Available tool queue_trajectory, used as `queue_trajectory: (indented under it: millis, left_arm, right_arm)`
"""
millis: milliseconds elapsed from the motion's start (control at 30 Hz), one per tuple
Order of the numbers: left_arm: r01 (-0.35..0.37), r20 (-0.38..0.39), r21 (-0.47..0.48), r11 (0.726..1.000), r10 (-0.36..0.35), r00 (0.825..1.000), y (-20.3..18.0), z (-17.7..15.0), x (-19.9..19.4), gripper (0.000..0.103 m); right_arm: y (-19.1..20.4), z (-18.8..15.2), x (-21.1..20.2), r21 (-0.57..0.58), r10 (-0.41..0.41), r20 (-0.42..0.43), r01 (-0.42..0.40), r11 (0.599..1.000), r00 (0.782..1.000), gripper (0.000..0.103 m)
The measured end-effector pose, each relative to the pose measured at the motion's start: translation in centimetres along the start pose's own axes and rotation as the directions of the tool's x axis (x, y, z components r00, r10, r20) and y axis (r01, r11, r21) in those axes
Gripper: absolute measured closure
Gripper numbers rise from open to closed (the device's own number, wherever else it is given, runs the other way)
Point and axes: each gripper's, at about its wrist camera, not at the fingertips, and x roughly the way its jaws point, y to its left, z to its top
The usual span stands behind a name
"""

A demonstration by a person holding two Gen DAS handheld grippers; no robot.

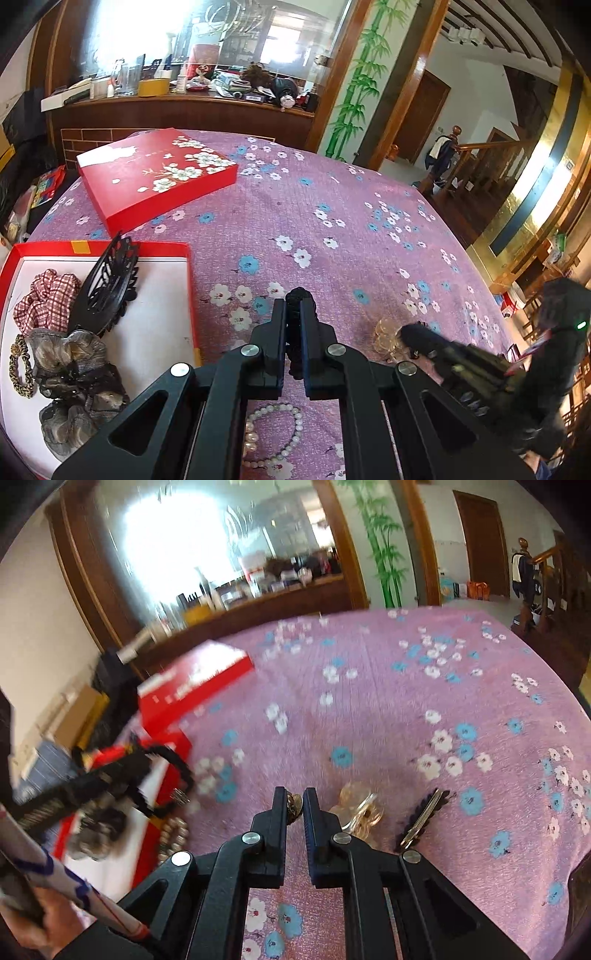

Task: Organize jewelry
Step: 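Lift the black scrunchie with the left tool while the right tool lifts the gold earrings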

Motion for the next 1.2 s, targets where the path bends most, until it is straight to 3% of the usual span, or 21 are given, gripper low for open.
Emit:
queue_trajectory:
  millis: [300, 1200]
  left_arm:
    - [-0.015, -0.013, 0.053, 0.998, 0.016, 1.0, -2.1, -0.9, 1.0, 0.097]
    - [-0.151, 0.023, 0.156, 0.976, 0.149, 0.989, -3.8, -2.1, 2.4, 0.097]
  right_arm:
    - [0.2, 0.6, -2.7, -0.018, 0.047, 0.089, -0.045, 0.999, 0.995, 0.094]
    - [1.4, -0.5, -2.8, -0.053, 0.089, 0.065, -0.086, 0.995, 0.994, 0.094]
